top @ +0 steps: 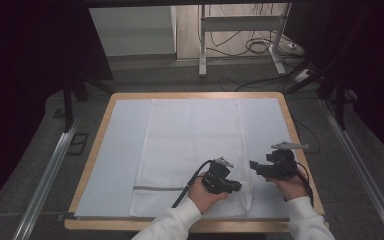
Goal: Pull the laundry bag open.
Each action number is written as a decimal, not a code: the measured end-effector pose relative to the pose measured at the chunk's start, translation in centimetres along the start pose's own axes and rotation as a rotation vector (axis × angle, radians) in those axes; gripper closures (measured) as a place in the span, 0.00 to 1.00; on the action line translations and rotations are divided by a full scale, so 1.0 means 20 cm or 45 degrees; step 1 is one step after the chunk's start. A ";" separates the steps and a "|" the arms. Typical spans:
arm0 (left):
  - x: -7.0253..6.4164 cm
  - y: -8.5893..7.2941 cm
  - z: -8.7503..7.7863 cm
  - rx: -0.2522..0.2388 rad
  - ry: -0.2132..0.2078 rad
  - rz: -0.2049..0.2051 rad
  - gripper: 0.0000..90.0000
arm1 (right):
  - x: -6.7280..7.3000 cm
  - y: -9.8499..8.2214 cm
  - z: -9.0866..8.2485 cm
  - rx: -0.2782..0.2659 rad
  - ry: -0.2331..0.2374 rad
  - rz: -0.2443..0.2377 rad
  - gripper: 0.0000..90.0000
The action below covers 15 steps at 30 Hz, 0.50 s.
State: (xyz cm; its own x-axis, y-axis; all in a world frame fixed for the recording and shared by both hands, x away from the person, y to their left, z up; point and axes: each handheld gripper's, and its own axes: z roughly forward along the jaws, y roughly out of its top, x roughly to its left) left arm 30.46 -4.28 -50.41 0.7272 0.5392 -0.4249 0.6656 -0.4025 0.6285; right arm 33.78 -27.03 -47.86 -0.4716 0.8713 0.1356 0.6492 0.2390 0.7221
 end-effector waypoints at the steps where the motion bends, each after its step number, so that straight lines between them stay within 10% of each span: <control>1: 0.00 0.00 -0.01 -0.006 0.001 -0.003 0.96 | 0.00 0.00 0.00 0.002 0.003 0.002 0.27; 15: 0.00 -0.01 -0.04 -0.028 0.004 0.015 0.96 | 0.04 0.00 0.00 0.056 0.129 0.084 0.26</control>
State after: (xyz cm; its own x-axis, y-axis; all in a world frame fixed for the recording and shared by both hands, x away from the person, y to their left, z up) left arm 30.27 -3.58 -49.93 0.7344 0.5370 -0.4151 0.6531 -0.3927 0.6475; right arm 33.46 -26.40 -47.84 -0.4837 0.8383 0.2515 0.7052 0.2031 0.6794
